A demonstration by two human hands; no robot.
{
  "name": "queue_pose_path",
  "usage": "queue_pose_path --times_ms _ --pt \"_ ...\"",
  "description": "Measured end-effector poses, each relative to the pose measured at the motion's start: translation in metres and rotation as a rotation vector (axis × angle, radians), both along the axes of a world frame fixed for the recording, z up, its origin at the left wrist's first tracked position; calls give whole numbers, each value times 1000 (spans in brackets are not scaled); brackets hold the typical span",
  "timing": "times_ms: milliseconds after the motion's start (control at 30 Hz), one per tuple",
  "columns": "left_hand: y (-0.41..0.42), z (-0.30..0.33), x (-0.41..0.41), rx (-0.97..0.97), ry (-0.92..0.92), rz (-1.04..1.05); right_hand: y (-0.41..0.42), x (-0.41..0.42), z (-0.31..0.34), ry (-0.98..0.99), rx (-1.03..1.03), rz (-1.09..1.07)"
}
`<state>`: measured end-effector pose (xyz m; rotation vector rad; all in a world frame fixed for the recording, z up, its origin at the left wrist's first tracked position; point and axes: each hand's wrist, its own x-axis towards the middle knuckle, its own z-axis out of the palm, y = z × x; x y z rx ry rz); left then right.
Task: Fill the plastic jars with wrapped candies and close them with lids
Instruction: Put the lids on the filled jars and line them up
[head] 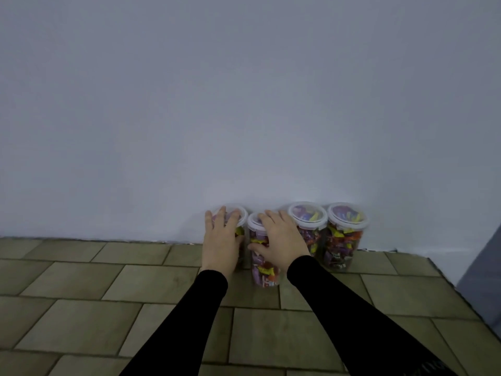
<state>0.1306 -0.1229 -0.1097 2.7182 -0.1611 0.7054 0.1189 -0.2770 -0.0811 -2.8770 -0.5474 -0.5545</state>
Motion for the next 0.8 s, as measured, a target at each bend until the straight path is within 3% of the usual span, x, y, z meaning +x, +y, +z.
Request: queue_pose_path --times_ms 400,667,800 --pt "-1 -13 8 5 -98 -28 0 -2 -39 -400 157 132" --pt "4 -15 3 72 -19 -4 -10 -21 -47 -275 88 190" --pt "4 -17 10 151 18 20 -7 -23 -50 -363 7 187"
